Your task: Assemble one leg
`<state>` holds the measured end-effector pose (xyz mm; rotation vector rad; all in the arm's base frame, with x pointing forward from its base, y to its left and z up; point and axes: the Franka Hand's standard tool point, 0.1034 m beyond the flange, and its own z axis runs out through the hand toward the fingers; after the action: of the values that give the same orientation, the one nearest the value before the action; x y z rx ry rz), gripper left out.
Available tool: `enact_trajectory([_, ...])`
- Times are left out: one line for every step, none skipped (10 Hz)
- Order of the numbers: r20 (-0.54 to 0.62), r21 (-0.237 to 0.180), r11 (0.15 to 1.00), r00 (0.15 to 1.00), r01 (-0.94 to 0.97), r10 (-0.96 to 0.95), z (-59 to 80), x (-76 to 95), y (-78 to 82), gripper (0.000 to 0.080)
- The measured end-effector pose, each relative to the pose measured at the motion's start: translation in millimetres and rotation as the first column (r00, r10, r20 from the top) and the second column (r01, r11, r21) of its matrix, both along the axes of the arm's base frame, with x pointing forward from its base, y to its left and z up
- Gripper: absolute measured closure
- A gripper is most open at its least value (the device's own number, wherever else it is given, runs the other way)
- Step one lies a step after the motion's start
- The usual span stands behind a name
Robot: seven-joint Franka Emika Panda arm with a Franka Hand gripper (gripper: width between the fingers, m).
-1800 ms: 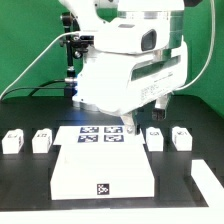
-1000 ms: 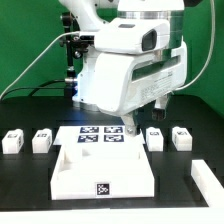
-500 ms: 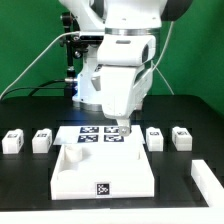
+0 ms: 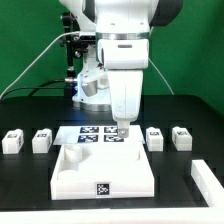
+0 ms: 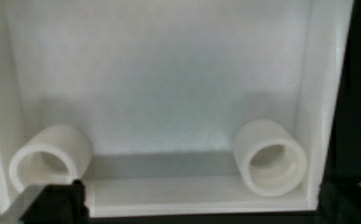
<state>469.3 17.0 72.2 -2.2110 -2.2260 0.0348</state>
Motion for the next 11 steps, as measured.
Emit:
enact_trajectory([0.004,0.004,1.0,1.0,-0.015,0.015,-13.3,-19.7,-10.5,0.015])
enact_trajectory([-0.004,0.009,1.0,1.0,-0.004,0.004,-28.5,-41.8,-20.5,0.015])
enact_trajectory([-0.005,0.015,1.0,1.0,0.008,-0.008,-40.1,-51.2,-24.6,0.015])
enact_trajectory([-0.01,0.022,1.0,1.0,0.016,-0.015,-52.8,-57.0,-25.3,0.015])
enact_trajectory([-0.02,0.025,0.999,1.0,0.024,-0.023,-61.2,-58.6,-24.0,0.015])
enact_trajectory([-0.022,0.026,0.999,0.999,0.031,-0.031,-64.5,-57.4,-23.3,0.015])
enact_trajectory([-0.024,0.027,0.999,0.999,0.039,-0.038,-66.1,-57.6,-23.1,0.015])
enact_trajectory([-0.024,0.026,0.999,0.999,0.039,-0.039,-66.1,-57.9,-23.3,0.015])
enact_trajectory([-0.025,0.026,0.999,0.999,0.04,-0.039,-66.4,-58.1,-23.4,0.0262])
enact_trajectory([-0.025,0.026,0.999,0.999,0.04,-0.039,-66.5,-58.3,-23.4,0.0409])
enact_trajectory([-0.025,0.026,0.999,0.999,0.04,-0.039,-66.5,-58.3,-23.5,0.0547])
